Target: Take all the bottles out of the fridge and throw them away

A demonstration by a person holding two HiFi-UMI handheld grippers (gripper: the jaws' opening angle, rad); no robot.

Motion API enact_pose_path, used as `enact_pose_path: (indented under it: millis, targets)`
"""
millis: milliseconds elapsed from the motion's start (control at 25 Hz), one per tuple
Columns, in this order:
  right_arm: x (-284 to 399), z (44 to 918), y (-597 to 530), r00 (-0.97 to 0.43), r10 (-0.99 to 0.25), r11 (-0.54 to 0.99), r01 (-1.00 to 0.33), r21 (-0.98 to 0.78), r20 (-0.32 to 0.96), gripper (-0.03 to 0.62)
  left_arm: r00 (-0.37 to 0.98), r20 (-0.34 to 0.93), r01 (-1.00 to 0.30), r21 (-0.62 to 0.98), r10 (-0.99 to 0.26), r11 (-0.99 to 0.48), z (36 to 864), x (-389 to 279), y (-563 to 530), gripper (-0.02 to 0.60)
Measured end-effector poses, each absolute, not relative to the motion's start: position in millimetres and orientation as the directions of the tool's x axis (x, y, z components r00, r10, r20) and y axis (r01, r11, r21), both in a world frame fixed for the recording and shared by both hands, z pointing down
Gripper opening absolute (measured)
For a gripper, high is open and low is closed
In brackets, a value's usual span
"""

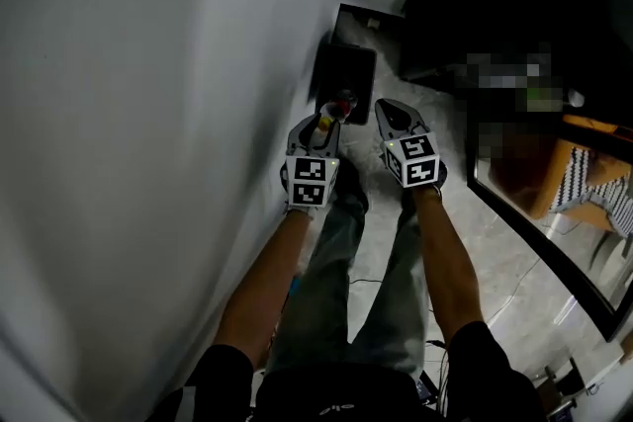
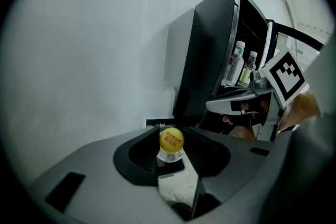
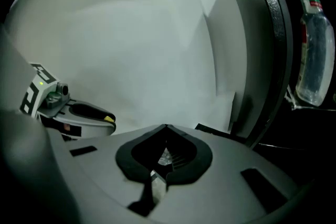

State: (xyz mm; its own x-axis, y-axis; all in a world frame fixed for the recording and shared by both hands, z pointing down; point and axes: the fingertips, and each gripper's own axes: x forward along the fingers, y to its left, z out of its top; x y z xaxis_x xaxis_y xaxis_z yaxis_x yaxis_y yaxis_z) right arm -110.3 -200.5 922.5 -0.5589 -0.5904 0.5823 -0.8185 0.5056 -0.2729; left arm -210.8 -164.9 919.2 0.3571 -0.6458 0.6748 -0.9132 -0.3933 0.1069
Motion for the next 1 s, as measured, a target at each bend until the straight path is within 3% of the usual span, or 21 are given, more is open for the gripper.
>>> enact_pose_path:
  millis: [640,1000]
  targets:
    - [-129.9,959.2,-209.9,-0.58,-0.549,0.528,-0.799,-0.288,0.602,0.009,0.328,0.709,-0.934,0.145,-0.625,-0.326,989.7,-200.5,-202.3,0.14]
    - [-103.4,928.7,-216.1,-0.558,-0.562,0.502,-0.817,-0.284,0.611,0.009,0.318,0.707,-0.939,0.141,-0.631,-0.314,967.0,-198.3,-212.0,0.141]
